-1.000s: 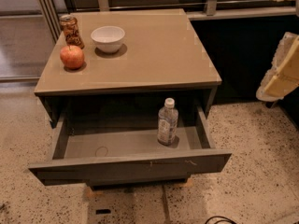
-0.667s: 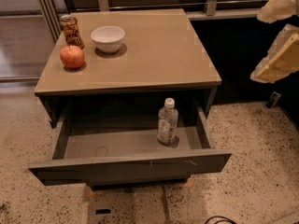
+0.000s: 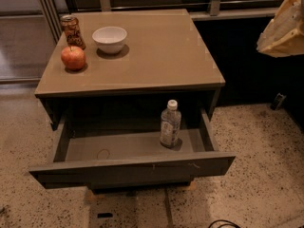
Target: Pick blue plastic bottle from top drawer and place on counter
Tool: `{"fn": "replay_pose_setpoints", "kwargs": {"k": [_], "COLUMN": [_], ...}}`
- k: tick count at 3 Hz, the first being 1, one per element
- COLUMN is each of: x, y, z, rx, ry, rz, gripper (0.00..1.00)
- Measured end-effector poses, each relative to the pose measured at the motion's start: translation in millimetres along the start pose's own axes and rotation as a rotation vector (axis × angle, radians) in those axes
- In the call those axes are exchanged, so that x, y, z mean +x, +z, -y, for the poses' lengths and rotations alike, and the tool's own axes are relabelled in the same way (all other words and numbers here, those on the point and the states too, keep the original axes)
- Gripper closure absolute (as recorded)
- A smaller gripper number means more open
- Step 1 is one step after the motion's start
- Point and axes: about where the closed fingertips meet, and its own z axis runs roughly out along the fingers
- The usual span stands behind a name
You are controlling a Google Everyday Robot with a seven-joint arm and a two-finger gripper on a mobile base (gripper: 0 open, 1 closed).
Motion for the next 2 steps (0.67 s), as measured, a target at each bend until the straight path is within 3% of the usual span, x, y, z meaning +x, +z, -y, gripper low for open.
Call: {"fn": "replay_pose_setpoints", "kwargs": {"k": [1, 2], "x": [0.0, 0.0], "y": [0.0, 0.0], "z": [0.0, 0.0], "rx": [0.000, 0.000], "ry": [0.000, 0.000], "rz": [0.000, 0.000], "gripper": [0.73, 0.50]}}
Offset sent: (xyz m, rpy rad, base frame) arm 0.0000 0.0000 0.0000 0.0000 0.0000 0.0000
